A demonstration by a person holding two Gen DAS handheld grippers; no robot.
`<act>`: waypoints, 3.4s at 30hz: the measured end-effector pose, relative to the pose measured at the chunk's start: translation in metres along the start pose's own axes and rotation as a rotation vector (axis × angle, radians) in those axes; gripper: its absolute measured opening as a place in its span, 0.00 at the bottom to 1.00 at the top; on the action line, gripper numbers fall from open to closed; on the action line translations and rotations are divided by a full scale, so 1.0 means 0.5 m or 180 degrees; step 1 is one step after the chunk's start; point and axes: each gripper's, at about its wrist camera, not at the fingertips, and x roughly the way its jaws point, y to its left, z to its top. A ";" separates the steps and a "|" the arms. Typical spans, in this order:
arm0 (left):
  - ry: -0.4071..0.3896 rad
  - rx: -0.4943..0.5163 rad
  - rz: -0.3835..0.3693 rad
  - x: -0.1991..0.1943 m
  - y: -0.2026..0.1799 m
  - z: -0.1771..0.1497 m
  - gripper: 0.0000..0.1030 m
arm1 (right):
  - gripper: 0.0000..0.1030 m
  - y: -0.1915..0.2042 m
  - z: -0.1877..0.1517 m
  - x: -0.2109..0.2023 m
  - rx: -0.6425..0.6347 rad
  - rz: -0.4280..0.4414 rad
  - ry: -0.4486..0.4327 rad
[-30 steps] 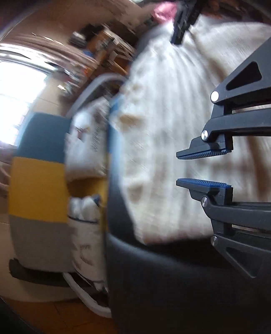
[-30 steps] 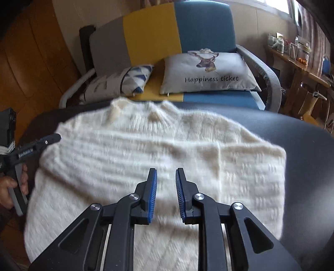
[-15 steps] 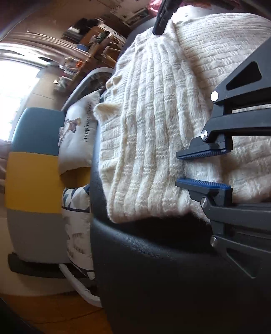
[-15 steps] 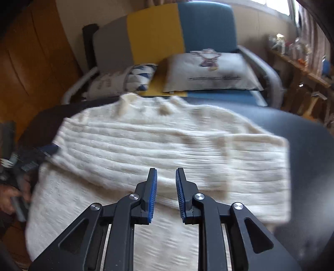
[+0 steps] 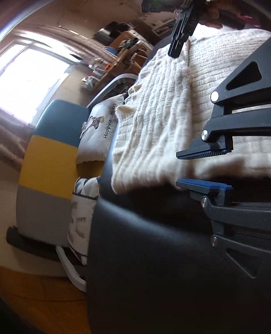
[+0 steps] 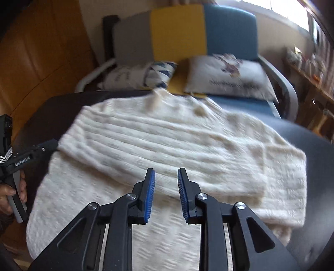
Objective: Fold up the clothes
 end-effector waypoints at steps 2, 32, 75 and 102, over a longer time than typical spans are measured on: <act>0.0001 0.0025 -0.0057 -0.009 0.000 -0.008 0.18 | 0.24 0.022 0.003 0.018 -0.0052 -0.0015 0.0018; 0.0226 0.0104 0.0245 0.097 -0.058 0.025 0.18 | 0.30 -0.004 -0.023 0.078 0.0117 -0.0098 0.0232; 0.0037 0.0653 0.0209 0.159 -0.152 0.157 0.20 | 0.31 -0.180 0.094 0.009 0.0309 -0.0181 -0.0047; 0.0462 0.0609 0.0012 0.357 -0.244 0.225 0.21 | 0.32 -0.160 0.162 0.161 -0.0049 0.0067 0.0131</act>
